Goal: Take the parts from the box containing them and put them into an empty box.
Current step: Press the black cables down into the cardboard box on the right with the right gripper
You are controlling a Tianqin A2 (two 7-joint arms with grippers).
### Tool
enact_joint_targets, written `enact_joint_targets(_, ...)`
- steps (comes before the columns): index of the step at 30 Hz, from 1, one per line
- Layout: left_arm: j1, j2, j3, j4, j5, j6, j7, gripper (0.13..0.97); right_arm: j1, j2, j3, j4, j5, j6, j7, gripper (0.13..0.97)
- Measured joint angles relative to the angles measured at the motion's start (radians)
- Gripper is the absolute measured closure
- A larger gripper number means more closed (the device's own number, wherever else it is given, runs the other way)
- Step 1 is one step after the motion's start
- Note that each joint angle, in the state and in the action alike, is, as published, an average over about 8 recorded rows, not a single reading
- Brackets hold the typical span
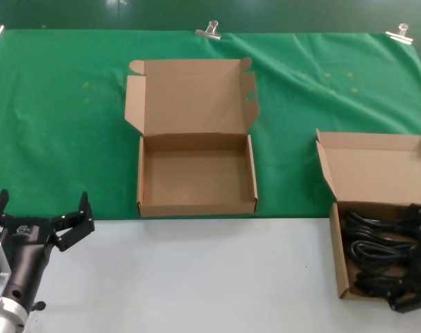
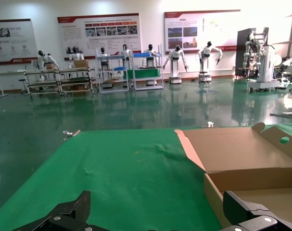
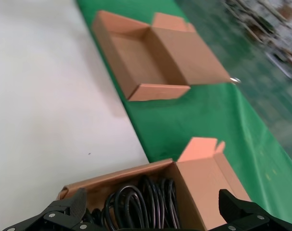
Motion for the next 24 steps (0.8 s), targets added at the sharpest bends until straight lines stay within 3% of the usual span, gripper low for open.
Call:
enact_joint_targets(9,0.0,0.0,0.0,0.0,0.0,0.0,0.0,0.132,0.138,-0.048,-0.016,-0.139,-0.409,-0.326,0.25,0.129)
enact_joint_targets(17,0.0,0.0,0.0,0.0,0.0,0.0,-0.001,0.132,0.265,-0.118,-0.015,-0.209,-0.796,-0.6,0.559,0.129)
enact_joint_targets(24,0.0,0.0,0.0,0.0,0.0,0.0,0.0,0.132,0.283,-0.165,0.076,-0.2,-1.072,-0.773,0.764,0.129)
